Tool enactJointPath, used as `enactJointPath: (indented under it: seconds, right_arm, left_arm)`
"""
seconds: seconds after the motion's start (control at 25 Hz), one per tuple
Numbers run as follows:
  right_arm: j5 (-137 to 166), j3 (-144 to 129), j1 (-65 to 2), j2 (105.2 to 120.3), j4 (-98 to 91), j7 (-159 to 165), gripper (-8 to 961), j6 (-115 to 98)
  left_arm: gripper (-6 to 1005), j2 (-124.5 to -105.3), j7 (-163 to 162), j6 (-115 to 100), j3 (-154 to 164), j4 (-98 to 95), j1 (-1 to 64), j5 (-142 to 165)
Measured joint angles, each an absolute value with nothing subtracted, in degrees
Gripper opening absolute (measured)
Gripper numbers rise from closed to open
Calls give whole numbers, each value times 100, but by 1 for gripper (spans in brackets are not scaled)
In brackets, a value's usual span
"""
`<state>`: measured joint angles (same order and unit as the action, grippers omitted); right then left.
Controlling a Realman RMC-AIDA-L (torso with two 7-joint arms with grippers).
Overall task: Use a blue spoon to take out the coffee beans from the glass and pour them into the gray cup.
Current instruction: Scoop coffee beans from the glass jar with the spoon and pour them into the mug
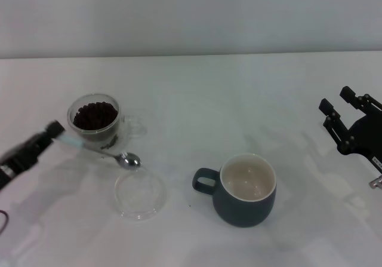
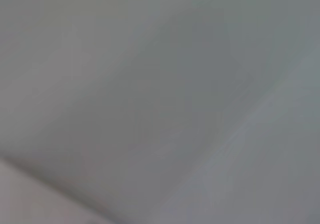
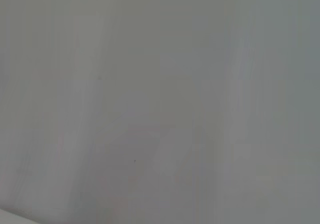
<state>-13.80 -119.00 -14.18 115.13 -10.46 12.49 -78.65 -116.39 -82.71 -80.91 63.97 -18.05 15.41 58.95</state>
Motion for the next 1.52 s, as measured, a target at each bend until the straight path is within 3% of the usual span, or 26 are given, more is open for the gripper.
enactJointPath:
  seconds: [0.4,0.6,1.08,1.24,1.52]
  right_arm:
    - [-1330,-11963,-1443,11522,-1150,1242,455,-7866]
    - [-1326,-12021,-1476,11531,-1264,1235,454,-7866]
    - [-1339,-12002,-1567,11531,-1399,1230,453,-7792]
    - [-1359,-11990,-1572,11531,-1499,1230,453,-7683]
    - [-1378,-11980,-1574,11531,-1575,1230,452,-7520]
  left_arm:
    - [136,-11148,-8625,-8488,5484,-2446,1215,5933]
    - [136,-10790,-8941,-8439,5433,-2550,1216,5984]
    - [137,-10047,-9935,-8079,5427,-2731,1963,6939]
    - [138,-9900,-10351,-7868,5434,-2758,2378,7539]
    - [138,-9844,-10936,-7600,5426,-2974,2817,8357]
